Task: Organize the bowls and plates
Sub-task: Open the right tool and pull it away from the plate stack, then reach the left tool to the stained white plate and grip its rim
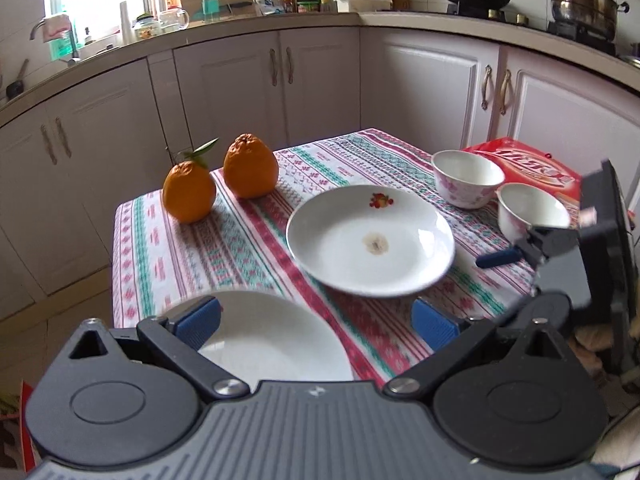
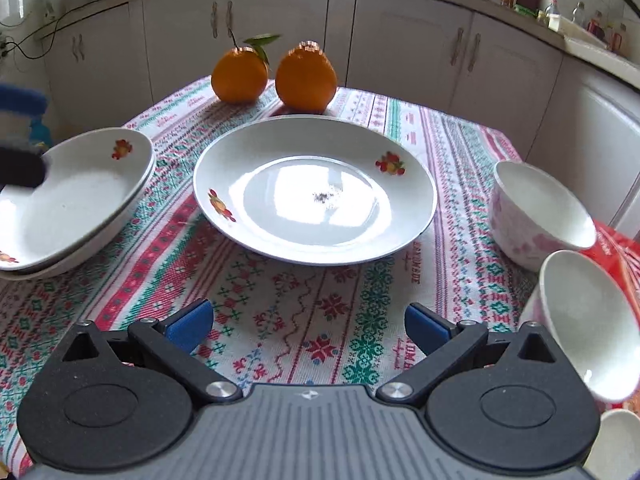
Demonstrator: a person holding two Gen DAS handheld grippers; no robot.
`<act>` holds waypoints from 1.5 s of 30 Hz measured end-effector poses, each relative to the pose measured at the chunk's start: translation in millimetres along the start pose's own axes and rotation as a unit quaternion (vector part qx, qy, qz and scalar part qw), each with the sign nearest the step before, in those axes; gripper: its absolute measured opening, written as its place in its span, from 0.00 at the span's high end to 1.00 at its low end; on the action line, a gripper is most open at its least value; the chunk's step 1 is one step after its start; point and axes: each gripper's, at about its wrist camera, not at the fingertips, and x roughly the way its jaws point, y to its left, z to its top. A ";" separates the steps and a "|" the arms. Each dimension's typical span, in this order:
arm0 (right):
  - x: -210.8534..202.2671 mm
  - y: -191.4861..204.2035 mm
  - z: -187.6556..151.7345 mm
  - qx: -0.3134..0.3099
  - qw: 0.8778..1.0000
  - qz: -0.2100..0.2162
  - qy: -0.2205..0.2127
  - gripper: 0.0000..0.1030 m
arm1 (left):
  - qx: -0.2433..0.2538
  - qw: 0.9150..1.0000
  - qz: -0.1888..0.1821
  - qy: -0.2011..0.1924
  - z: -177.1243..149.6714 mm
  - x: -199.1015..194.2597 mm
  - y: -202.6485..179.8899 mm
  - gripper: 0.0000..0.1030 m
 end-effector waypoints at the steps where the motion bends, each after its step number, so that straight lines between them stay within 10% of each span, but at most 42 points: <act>1: 2.7 -1.1 -0.3 0.000 1.000 0.000 0.003 0.00 | 0.002 1.000 -0.003 0.003 4.9 6.5 0.9 0.01; 20: 22.1 -12.2 12.0 0.012 1.000 0.024 -0.001 0.00 | 0.060 0.992 -0.064 0.085 82.4 143.4 14.4 0.02; 45: 29.9 -18.4 16.8 0.000 0.999 0.025 -0.025 0.01 | 0.120 0.952 -0.172 0.221 114.2 232.8 14.2 0.26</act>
